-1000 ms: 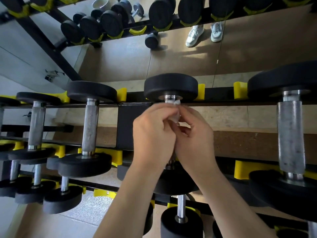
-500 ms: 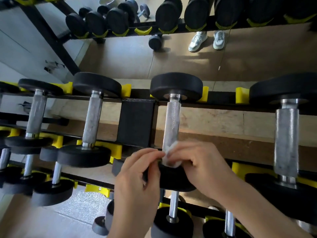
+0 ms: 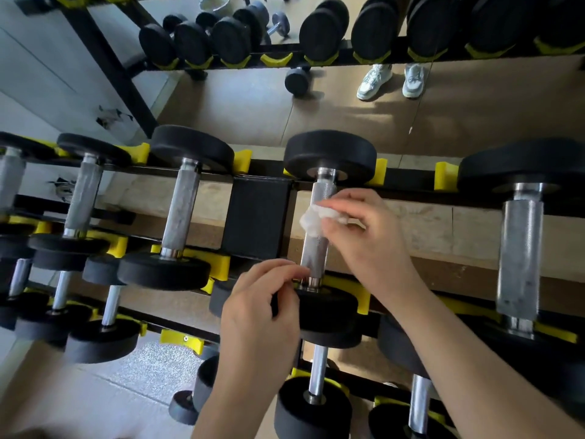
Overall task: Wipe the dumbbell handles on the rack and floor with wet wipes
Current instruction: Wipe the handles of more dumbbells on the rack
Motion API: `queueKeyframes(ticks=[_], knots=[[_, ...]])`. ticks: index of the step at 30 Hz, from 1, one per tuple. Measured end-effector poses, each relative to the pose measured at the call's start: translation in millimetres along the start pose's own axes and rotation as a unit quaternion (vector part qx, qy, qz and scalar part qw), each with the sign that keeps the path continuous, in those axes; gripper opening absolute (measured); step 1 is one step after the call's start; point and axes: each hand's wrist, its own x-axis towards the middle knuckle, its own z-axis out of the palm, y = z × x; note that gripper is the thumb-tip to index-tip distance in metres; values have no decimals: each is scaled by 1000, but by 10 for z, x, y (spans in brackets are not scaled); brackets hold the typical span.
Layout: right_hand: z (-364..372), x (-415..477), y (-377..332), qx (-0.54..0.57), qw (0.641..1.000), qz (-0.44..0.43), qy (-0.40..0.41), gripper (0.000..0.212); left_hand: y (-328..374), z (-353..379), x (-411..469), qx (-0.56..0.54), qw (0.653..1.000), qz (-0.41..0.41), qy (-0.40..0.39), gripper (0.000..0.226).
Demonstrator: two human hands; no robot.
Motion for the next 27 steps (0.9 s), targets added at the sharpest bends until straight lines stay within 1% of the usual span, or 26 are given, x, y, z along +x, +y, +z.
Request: queueKeyframes(ticks=[1,2,5,6,7,9,12,13,14,17,18,19,21,22,23,24,25,27], knots=[[29,7,19,4,1000,7,5,21,14,0,-5,0,1000,-2,-2,37],[65,-5,48,-17,1000,3,14,22,23,4,-8,0,1000,-6,-1,37],[150,-67,131,-70,995,-24,63,17,44,20,-22,-3,1000,-14,2,35],[157,-87,153,-72,995,-37,61,15,42,17,-20,-7,1000,-12,-1,34],[149,-114,155,-75,995,-51,41,15,29,12,-14,-11,1000,-10,-6,34],[97,-213,127,-101,993,-51,-43,17,-13,13,1,-19,1000,-8,-18,33],[-73,-274,34,-115,973,18,-198,22,-44,9,6,-30,999,-7,-21,33],[-110,-235,8,-117,967,39,-222,21,-46,3,9,-33,999,-3,-21,33],[-123,-175,-7,-123,969,47,-208,18,-48,-4,12,-35,999,2,-24,33],[-45,-59,-47,-93,993,53,-53,11,-92,-24,31,-45,998,17,-34,33],[-13,-90,-55,-78,994,63,-44,12,-99,-35,37,-47,998,21,-37,33],[6,-151,-55,-73,992,73,-66,14,-104,-50,47,-49,998,24,-44,34],[-16,-277,-103,-98,978,101,-156,21,-126,-89,90,-47,997,26,-57,32],[-71,-315,-142,-102,969,123,-189,21,-122,-111,109,-42,996,35,-64,33],[-154,-330,-199,-89,964,149,-204,19,-100,-130,123,-41,995,55,-73,35],[-242,-335,-259,-46,960,177,-214,15,-65,-148,133,-50,992,81,-86,38],[-324,-339,-329,27,951,207,-229,11,-4,-162,139,-62,987,102,-104,39],[-471,-351,-446,190,917,244,-251,9,152,-172,136,-101,976,123,-149,33]])
